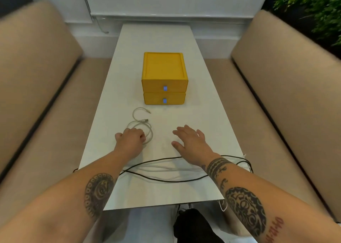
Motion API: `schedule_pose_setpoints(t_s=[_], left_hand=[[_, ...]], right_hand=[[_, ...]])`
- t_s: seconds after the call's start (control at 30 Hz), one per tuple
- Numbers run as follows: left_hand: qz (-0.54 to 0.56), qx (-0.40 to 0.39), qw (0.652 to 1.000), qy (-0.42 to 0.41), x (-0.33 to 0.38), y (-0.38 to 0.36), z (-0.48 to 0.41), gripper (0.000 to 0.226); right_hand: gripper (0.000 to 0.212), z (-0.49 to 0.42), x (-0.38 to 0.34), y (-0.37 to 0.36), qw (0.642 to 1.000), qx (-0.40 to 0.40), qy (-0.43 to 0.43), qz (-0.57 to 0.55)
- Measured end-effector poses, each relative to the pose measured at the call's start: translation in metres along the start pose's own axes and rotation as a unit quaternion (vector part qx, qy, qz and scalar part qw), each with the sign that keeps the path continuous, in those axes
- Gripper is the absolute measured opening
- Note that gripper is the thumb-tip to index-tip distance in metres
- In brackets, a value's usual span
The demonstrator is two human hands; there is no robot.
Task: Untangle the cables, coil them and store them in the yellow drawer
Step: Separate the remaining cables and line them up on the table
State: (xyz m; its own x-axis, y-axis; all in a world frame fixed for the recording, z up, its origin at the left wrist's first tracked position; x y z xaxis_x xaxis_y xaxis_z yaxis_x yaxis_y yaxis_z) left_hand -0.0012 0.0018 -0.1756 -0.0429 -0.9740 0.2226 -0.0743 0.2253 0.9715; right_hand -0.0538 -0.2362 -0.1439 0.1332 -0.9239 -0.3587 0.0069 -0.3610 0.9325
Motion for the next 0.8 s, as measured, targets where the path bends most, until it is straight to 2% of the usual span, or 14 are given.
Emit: schedule_pose_setpoints(t_s=[0.03,0.1,0.17,0.23,0.37,0.47,0.53,0.6,0.7,0.73,0.8], left_hand=[[0.095,0.002,0.995,0.041,0.002,0.005,-0.002,0.027],[0.296,0.022,0.949,0.103,0.006,0.024,-0.007,0.024],[0.414,0.061,0.902,0.106,0.016,0.054,-0.009,0.023],[0.484,0.086,0.866,0.093,0.027,0.085,-0.013,0.026],[0.552,0.102,0.827,0.038,0.046,0.142,-0.019,0.027],[0.601,0.087,0.795,-0.016,0.06,0.183,-0.016,0.028],[0.612,0.076,0.786,-0.051,0.067,0.209,-0.013,0.028],[0.61,0.074,0.786,-0.07,0.068,0.233,-0.011,0.028],[0.608,0.071,0.785,-0.091,0.065,0.26,-0.006,0.016],[0.61,0.065,0.783,-0.097,0.063,0.267,-0.004,0.012],[0.617,0.053,0.778,-0.107,0.059,0.276,0.002,0.009]], right_hand=[[0.048,-0.004,-0.003,0.0,1.0,0.003,-0.008,-0.012],[0.044,-0.012,-0.009,0.004,0.998,0.02,-0.03,-0.047],[0.043,-0.021,-0.019,0.013,0.991,0.044,-0.06,-0.112],[0.048,-0.029,-0.033,0.027,0.975,0.078,-0.076,-0.193],[0.067,-0.043,-0.073,0.072,0.93,0.161,-0.063,-0.323],[0.074,-0.053,-0.099,0.106,0.926,0.169,-0.008,-0.337],[0.073,-0.053,-0.113,0.124,0.917,0.182,0.016,-0.355],[0.062,-0.05,-0.124,0.144,0.875,0.186,-0.005,-0.447],[0.045,-0.046,-0.138,0.175,0.777,0.195,-0.06,-0.596],[0.042,-0.047,-0.141,0.184,0.762,0.211,-0.065,-0.608],[0.043,-0.047,-0.147,0.197,0.767,0.25,-0.062,-0.588]])
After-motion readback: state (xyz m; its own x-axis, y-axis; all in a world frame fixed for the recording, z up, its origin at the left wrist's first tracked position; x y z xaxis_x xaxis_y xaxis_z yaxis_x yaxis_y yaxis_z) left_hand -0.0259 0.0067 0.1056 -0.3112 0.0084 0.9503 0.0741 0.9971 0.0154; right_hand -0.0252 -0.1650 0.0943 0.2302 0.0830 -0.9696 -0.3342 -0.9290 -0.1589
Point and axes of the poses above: each hand's wrist, its own z-axis away from the middle knuckle, its own y-axis out of the back of the hand, x = y × z, the point moved 1 cm from there along -z, towards the middle knuckle, and after that the axes turned 15 degrees about x, right-handed, at the moved point
